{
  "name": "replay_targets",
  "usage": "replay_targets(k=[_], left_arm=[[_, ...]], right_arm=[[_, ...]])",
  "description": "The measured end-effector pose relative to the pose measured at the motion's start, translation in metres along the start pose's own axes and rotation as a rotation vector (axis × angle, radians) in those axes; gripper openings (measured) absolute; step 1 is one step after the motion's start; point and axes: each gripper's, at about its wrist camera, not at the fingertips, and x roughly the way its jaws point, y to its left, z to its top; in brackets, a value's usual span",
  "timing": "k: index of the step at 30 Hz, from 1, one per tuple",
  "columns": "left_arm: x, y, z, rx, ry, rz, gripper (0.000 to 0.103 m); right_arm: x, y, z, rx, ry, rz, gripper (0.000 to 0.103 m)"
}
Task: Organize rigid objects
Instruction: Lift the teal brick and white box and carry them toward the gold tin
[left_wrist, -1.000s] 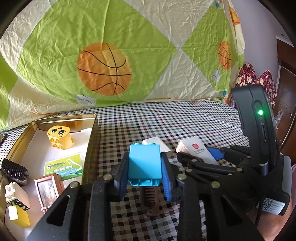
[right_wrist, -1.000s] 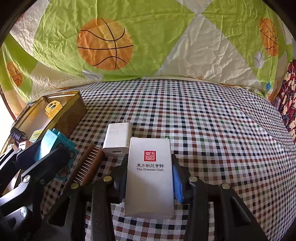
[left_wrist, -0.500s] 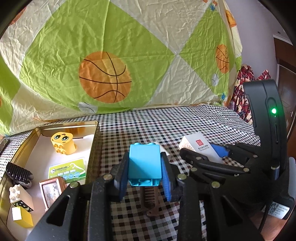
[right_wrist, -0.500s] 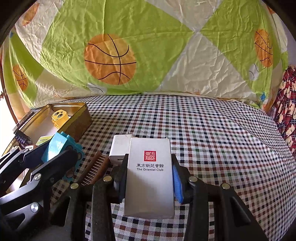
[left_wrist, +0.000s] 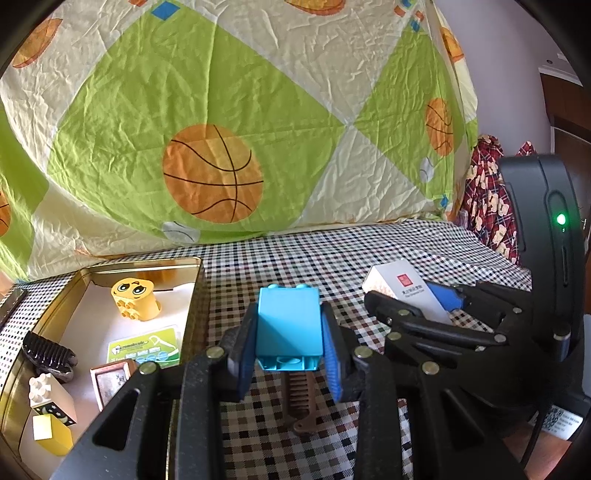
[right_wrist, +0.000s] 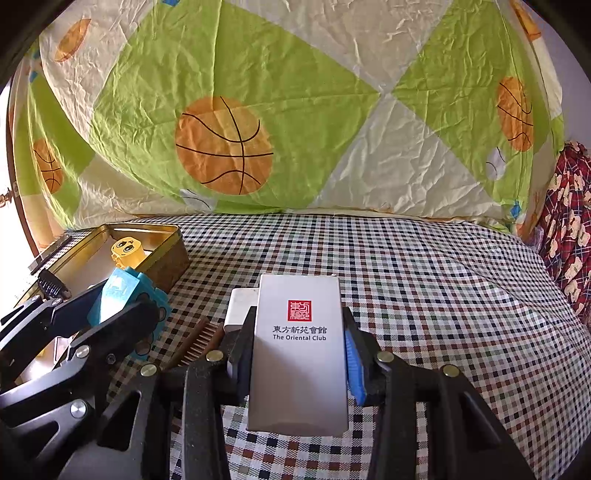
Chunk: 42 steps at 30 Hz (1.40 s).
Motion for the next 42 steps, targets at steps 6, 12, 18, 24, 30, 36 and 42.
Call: replay_targets(k=[6, 12, 18, 24, 30, 36, 42], left_arm=[[-0.005, 0.000, 0.000, -0.001, -0.021, 0.009, 0.030], [-0.010, -0.001, -0.001, 0.004, -0.048, 0.021, 0.030], [-0.015, 0.000, -0.001, 0.000, -0.071, 0.029, 0.030], [-0.019, 0.001, -0.002, -0.001, -0.089, 0.039, 0.030], [-0.023, 0.002, -0.002, -0.006, -0.105, 0.047, 0.030], [-0.029, 0.001, -0.004, 0.001, -0.124, 0.051, 0.030], [-0.036, 0.004, -0.006, -0.005, -0.144, 0.060, 0.030]], right_arm=[[-0.006, -0.001, -0.001, 0.004, -0.027, 0.001, 0.043], [-0.012, -0.001, -0.002, 0.005, -0.061, 0.000, 0.043], [-0.021, -0.002, -0.003, 0.009, -0.099, -0.003, 0.043], [-0.028, -0.002, -0.004, 0.008, -0.136, -0.007, 0.043], [-0.035, -0.003, -0.006, 0.015, -0.168, -0.007, 0.043], [-0.041, -0.002, -0.008, 0.011, -0.193, -0.010, 0.043], [-0.047, 0.000, -0.009, 0.003, -0.224, -0.012, 0.043]])
